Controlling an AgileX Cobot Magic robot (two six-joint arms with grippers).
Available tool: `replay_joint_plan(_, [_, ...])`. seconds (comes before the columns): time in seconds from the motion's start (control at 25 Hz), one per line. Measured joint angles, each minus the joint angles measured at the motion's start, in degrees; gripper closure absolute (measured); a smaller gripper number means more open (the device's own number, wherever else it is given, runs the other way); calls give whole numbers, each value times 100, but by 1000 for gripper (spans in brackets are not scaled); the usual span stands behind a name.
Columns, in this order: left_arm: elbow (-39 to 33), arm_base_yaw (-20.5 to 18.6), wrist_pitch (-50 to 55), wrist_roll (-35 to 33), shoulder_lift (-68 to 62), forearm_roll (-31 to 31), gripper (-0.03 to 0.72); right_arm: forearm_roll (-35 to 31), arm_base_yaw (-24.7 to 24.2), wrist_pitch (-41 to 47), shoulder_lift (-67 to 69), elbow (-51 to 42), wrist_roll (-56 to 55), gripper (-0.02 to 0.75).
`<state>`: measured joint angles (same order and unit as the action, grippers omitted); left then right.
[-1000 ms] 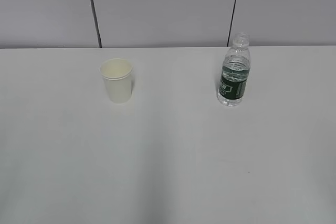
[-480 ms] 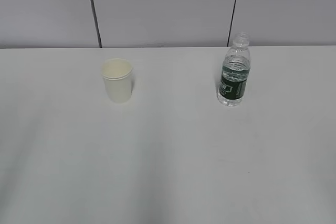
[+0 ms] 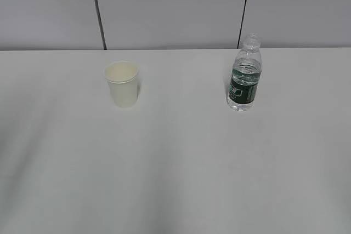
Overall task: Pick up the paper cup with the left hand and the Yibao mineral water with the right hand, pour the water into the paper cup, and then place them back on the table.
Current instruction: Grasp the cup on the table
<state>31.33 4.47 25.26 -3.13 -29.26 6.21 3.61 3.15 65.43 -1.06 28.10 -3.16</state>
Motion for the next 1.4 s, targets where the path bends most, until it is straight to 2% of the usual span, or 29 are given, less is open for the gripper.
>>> replay_joint_plan(0.44, [0, 0, -2167, -39, -1687, -101, 192, 25, 0, 0, 0, 0, 0, 153])
replay_joint_plan(1.0, [0, 34, -4066, 1, -4160, -105, 192, 27, 0, 0, 0, 0, 0, 153])
replay_joint_plan(1.4, [0, 1052, -5509, 29, -5667, -100, 192, 27, 0, 0, 0, 0, 0, 153])
